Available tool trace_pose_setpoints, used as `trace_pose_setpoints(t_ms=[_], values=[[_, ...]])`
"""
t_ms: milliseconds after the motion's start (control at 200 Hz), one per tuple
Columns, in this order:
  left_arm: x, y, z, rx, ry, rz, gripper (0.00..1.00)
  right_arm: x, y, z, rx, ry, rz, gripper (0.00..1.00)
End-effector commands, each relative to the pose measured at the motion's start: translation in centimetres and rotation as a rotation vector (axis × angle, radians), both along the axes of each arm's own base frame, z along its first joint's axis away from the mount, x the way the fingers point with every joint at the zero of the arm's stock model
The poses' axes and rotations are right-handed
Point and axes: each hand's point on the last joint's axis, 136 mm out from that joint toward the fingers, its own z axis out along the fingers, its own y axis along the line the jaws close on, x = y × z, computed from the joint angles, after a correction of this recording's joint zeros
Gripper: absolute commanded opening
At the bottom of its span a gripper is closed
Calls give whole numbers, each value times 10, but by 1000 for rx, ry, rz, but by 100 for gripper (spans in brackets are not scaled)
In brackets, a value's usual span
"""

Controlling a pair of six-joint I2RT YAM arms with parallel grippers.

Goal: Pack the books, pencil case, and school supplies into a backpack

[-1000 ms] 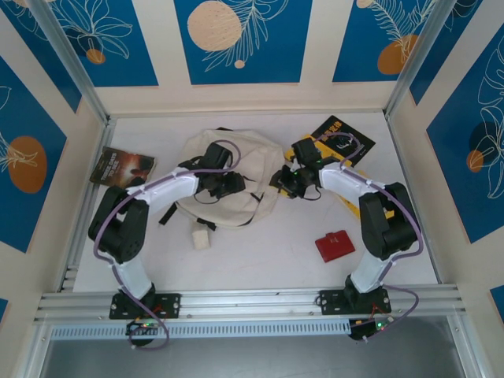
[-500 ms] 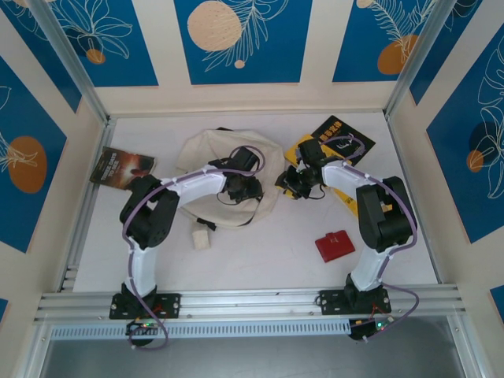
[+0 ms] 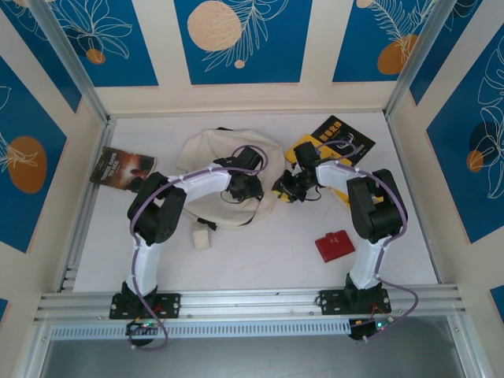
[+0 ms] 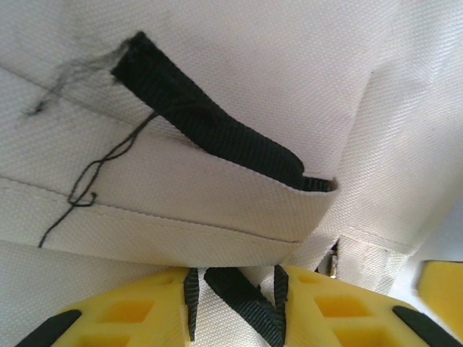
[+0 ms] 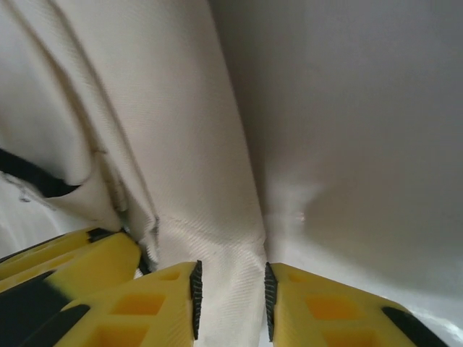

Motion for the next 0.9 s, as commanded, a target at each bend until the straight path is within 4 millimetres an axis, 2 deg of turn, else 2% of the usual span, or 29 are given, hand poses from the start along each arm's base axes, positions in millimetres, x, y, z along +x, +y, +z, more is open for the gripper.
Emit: trace_pose_setpoints(t_ms=[0, 310, 395, 515, 615, 895], values=[[5, -20, 4, -57, -18, -26, 34, -4, 16, 2, 49, 19, 48, 29], [7, -31, 18, -140, -59, -50, 29, -9, 21, -7, 53, 49, 61, 22], [8, -26, 18, -122, -67, -40, 28, -9, 20, -8, 42, 50, 60, 21], [7, -16, 13, -78, -64, -19, 18, -10, 19, -9, 27, 52, 59, 21], [6, -13, 11, -70, -66, -7, 17, -11, 19, -10, 9, 56, 59, 21], [2, -4, 32, -58, -105, -7, 6, -17, 17, -20, -51, 86, 63, 20]])
